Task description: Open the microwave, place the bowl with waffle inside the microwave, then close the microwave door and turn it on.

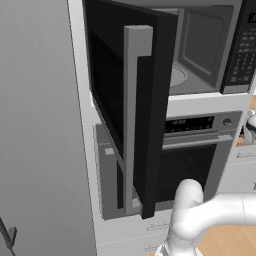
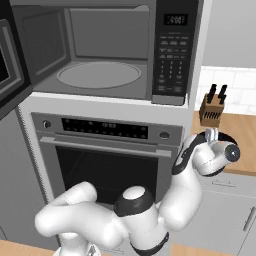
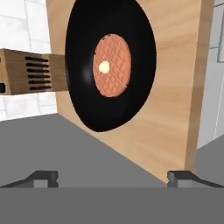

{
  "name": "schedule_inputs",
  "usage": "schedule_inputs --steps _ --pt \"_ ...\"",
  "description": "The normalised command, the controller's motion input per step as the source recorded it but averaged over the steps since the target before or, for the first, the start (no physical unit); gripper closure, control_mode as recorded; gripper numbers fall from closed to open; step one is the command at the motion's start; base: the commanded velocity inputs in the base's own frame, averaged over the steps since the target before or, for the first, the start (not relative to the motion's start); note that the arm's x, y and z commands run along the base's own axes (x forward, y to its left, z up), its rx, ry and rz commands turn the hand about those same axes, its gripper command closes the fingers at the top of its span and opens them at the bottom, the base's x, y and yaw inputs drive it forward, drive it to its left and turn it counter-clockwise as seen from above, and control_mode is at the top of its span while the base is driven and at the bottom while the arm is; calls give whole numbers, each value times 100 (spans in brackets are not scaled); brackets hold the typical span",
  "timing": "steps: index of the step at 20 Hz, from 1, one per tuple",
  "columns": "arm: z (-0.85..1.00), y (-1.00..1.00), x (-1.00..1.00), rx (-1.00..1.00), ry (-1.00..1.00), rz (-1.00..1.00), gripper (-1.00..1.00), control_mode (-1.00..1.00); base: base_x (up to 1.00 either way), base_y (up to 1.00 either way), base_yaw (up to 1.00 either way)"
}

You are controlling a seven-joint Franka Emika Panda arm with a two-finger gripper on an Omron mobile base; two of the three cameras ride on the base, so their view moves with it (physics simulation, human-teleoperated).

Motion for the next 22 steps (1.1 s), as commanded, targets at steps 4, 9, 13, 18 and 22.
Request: schedule_inputs --steps 4,9,13,18,22 --pt "-9 -16 1 0 10 -2 -100 -100 0 0 0" --pt "-45 0 0 0 1 -16 -100 -100 0 0 0" --pt "-41 -1 6 0 0 -14 -100 -100 0 0 0" --pt "0 -8 28 0 0 -7 -100 -100 0 0 0" --pt "-1 -32 20 3 2 -2 -100 -100 0 0 0"
